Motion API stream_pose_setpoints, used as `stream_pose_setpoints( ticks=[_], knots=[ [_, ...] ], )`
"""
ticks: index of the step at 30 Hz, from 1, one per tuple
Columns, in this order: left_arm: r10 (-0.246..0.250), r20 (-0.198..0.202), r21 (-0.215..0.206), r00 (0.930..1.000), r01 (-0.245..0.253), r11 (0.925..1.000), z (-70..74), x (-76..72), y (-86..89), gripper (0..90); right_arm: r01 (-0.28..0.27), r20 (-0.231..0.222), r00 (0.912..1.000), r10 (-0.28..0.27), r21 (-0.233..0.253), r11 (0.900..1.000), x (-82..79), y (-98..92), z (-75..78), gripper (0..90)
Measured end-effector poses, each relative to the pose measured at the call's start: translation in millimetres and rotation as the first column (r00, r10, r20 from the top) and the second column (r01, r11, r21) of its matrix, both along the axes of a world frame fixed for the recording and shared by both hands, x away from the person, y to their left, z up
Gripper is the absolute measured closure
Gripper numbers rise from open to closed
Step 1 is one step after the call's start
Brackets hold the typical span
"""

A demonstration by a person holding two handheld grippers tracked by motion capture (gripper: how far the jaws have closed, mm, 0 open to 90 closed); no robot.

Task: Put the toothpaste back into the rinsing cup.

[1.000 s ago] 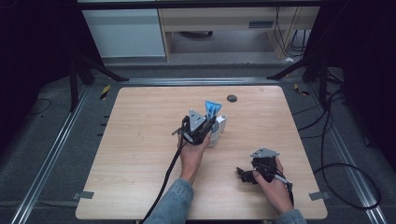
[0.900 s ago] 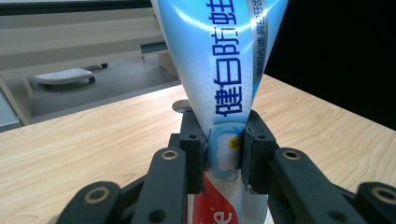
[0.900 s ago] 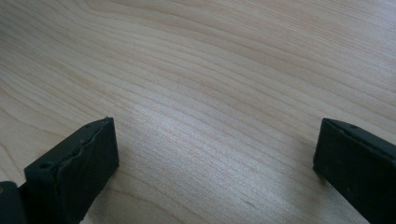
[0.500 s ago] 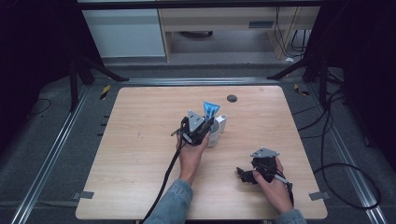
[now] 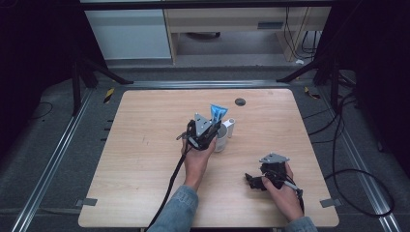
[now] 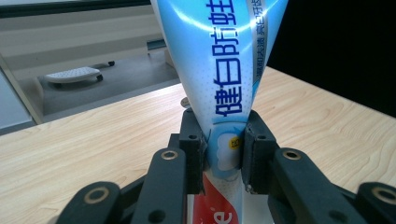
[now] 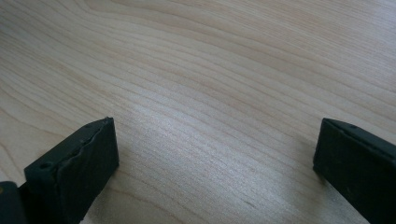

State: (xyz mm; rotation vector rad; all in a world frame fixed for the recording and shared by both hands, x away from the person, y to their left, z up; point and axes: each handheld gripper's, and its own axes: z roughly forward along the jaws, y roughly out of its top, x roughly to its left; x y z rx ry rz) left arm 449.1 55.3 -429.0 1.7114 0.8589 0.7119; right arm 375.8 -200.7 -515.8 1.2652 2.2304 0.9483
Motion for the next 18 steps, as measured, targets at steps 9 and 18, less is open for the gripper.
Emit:
stream_pose_setpoints(
  ticks=[9,18],
  knots=[
    [-0.006,-0.019,0.030,0.9998,0.007,0.9995,-2.2,2.2,-4.4,72.8,0.000,0.001,1.0000,0.000,-0.001,1.000,0.1,0.0,-0.1,0.3],
    [-0.006,-0.037,0.039,0.9993,0.008,0.9992,-0.2,6.2,-7.7,72.1,0.000,0.000,1.0000,0.000,-0.001,1.000,0.0,0.0,-0.1,0.3]
  ],
)
